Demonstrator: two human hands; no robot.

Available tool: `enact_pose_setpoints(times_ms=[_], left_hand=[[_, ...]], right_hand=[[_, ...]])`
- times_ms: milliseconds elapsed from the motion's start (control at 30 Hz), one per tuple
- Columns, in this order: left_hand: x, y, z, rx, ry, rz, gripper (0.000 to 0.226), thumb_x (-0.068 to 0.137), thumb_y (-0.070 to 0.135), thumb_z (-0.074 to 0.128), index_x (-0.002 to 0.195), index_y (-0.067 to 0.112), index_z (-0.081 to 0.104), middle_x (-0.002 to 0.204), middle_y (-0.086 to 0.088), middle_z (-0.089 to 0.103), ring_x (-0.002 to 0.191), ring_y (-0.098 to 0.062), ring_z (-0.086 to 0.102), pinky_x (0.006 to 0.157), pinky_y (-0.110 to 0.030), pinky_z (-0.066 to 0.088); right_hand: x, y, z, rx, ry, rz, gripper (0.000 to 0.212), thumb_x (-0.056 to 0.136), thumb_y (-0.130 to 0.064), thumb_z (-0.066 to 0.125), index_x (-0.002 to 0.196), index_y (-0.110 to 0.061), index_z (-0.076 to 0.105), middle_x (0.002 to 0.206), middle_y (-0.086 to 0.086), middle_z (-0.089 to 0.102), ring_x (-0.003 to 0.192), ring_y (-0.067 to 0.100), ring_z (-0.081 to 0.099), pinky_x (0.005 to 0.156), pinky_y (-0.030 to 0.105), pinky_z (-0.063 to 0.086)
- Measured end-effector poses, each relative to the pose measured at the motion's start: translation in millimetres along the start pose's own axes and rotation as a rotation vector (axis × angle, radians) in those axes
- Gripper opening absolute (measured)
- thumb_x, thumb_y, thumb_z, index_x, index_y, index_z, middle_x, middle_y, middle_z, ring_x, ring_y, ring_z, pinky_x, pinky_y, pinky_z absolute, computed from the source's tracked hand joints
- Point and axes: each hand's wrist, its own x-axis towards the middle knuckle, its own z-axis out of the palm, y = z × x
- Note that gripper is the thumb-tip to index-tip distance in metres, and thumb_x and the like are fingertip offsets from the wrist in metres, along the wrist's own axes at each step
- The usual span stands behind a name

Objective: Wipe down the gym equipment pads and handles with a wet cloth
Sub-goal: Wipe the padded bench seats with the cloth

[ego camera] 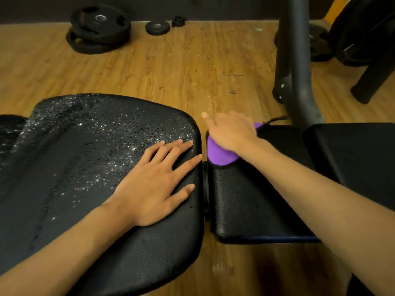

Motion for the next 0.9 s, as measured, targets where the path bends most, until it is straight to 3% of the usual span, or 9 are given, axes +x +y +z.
enact_pose_setpoints(times_ms=[67,133,233,333,433,533,667,800,900], left_hand=[[0,-1,0,-0.001,-0.001,0.000,0.065,0.105,0.058,0.025,0.162,0.029,0.031,0.167,-0.007,0.028,0.157,-0.026,0.021,0.126,-0.047,0.017],[-1,-4,0,-0.005,0.005,0.004,0.065,0.105,0.059,0.025,0.162,0.029,0.032,0.167,-0.007,0.029,0.157,-0.026,0.021,0.126,-0.047,0.017],[-2,-3,2,-0.002,0.020,0.008,0.064,0.106,0.059,0.023,0.162,0.029,0.032,0.167,-0.007,0.028,0.157,-0.026,0.022,0.126,-0.047,0.016],[0,-2,3,0.004,0.028,0.007,0.063,0.107,0.057,0.022,0.162,0.028,0.033,0.167,-0.008,0.029,0.156,-0.027,0.023,0.126,-0.048,0.016],[0,-3,2,0.000,0.021,0.014,0.061,0.107,0.055,0.022,0.161,0.028,0.034,0.168,-0.008,0.028,0.156,-0.027,0.023,0.125,-0.051,0.019],[-1,-3,2,-0.009,0.023,0.013,0.061,0.107,0.054,0.024,0.161,0.028,0.036,0.167,-0.008,0.030,0.156,-0.027,0.024,0.125,-0.051,0.019],[-1,-1,1,-0.007,0.023,0.005,0.062,0.106,0.055,0.025,0.161,0.029,0.036,0.167,-0.008,0.030,0.157,-0.026,0.023,0.125,-0.050,0.019],[0,1,1,0.003,0.022,0.003,0.062,0.106,0.057,0.023,0.161,0.030,0.035,0.167,-0.007,0.030,0.157,-0.025,0.023,0.125,-0.048,0.016],[0,-1,2,-0.001,0.031,0.010,0.062,0.106,0.057,0.023,0.160,0.031,0.035,0.167,-0.007,0.030,0.156,-0.025,0.024,0.125,-0.046,0.015]], right_hand=[[7,-10,4,0.023,0.015,-0.084,0.062,0.110,-0.050,0.018,0.067,-0.018,0.050,0.064,0.000,0.046,0.072,0.024,0.052,0.076,0.036,0.042],[-4,14,5,0.060,0.002,-0.088,0.057,0.110,-0.049,0.021,0.074,-0.021,0.056,0.064,0.000,0.052,0.070,0.016,0.057,0.075,0.034,0.045],[-34,87,-5,0.061,0.084,0.093,0.055,0.110,-0.047,0.028,0.077,-0.019,0.062,0.072,0.006,0.062,0.074,0.022,0.064,0.065,0.032,0.044],[-39,105,-15,-0.048,0.118,0.272,0.064,0.106,-0.056,0.024,0.080,-0.017,0.068,0.082,0.012,0.066,0.085,0.034,0.064,0.076,0.040,0.048],[-16,41,-1,-0.048,0.065,0.180,0.077,0.099,-0.067,0.010,0.076,-0.016,0.063,0.067,0.008,0.061,0.069,0.029,0.065,0.074,0.041,0.057],[1,-8,14,0.023,0.066,0.026,0.052,0.101,-0.050,0.030,0.068,-0.017,0.054,0.068,0.002,0.059,0.072,0.028,0.066,0.070,0.036,0.055],[-25,44,4,0.064,0.115,-0.044,0.049,0.107,-0.052,0.033,0.068,-0.025,0.047,0.065,-0.003,0.052,0.070,0.021,0.060,0.076,0.040,0.051],[-55,114,-13,0.024,0.151,0.217,0.051,0.103,-0.060,0.033,0.081,-0.021,0.058,0.076,0.000,0.054,0.077,0.021,0.058,0.075,0.037,0.042],[-30,78,-12,-0.077,0.074,0.326,0.050,0.105,-0.048,0.032,0.077,-0.015,0.058,0.077,0.005,0.057,0.080,0.027,0.059,0.077,0.037,0.045]])
